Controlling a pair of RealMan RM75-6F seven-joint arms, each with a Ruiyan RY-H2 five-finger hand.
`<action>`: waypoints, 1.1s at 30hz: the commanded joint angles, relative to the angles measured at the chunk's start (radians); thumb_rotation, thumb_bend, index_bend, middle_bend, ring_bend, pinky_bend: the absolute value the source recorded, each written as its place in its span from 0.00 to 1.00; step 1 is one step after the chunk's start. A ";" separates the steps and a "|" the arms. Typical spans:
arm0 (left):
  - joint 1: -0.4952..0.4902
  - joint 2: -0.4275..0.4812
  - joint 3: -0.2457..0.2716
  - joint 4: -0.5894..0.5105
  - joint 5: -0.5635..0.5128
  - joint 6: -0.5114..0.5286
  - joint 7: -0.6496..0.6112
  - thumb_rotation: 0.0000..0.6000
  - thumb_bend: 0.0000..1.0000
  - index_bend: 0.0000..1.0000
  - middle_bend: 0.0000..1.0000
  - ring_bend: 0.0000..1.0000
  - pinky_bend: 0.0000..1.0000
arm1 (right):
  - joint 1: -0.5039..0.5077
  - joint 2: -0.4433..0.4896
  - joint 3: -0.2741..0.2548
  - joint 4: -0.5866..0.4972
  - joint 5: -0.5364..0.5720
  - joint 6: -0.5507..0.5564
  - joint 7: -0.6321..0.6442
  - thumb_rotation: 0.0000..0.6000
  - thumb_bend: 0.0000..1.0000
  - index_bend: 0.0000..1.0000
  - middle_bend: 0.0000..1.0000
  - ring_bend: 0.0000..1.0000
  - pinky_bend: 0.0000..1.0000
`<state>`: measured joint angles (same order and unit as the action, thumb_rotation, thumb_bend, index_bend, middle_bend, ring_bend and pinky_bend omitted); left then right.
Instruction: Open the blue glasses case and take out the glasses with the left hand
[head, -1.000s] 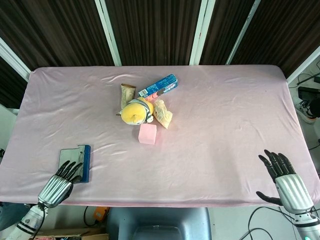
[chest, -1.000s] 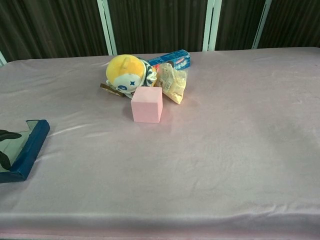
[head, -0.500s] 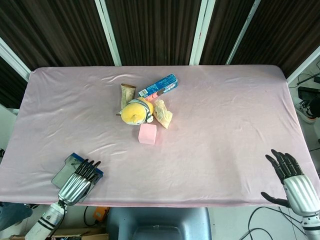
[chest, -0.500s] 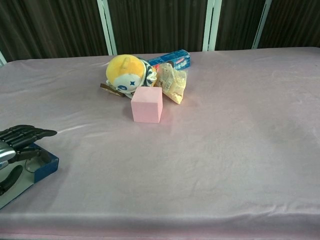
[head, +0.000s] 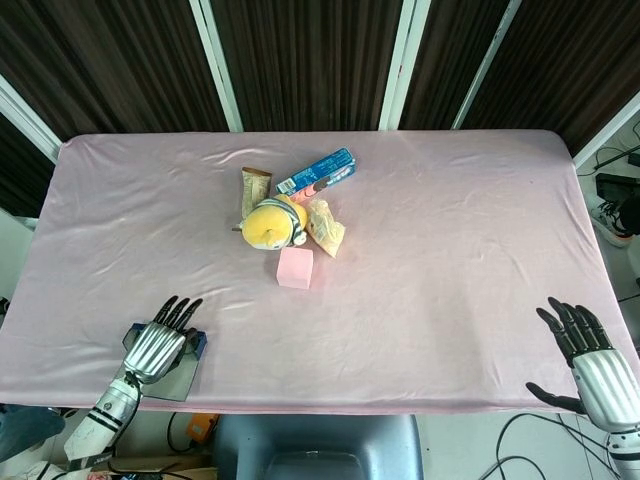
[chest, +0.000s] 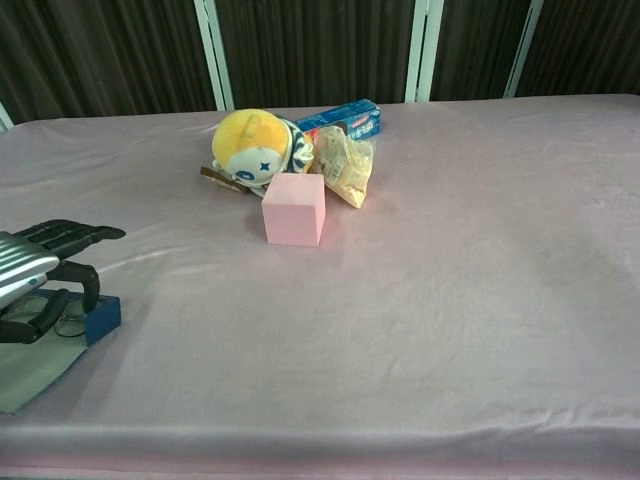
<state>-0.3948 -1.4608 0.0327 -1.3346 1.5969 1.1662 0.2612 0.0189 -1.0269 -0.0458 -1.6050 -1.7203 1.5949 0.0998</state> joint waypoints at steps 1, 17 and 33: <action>0.003 0.014 0.005 -0.004 0.007 0.015 -0.018 1.00 0.73 0.25 0.00 0.00 0.00 | 0.000 -0.002 0.000 -0.002 0.000 -0.003 -0.007 1.00 0.19 0.00 0.00 0.00 0.08; 0.038 0.081 0.007 -0.002 0.029 0.119 -0.060 1.00 0.47 0.29 0.03 0.00 0.02 | 0.003 -0.005 -0.003 -0.008 -0.002 -0.017 -0.025 1.00 0.19 0.00 0.00 0.00 0.08; 0.015 0.068 0.014 0.045 -0.028 0.011 -0.132 1.00 0.36 0.32 0.03 0.00 0.03 | 0.008 -0.013 -0.005 -0.013 -0.005 -0.029 -0.046 1.00 0.19 0.00 0.00 0.00 0.08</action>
<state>-0.3774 -1.3883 0.0474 -1.2937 1.5713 1.1802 0.1327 0.0268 -1.0402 -0.0511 -1.6183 -1.7272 1.5648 0.0521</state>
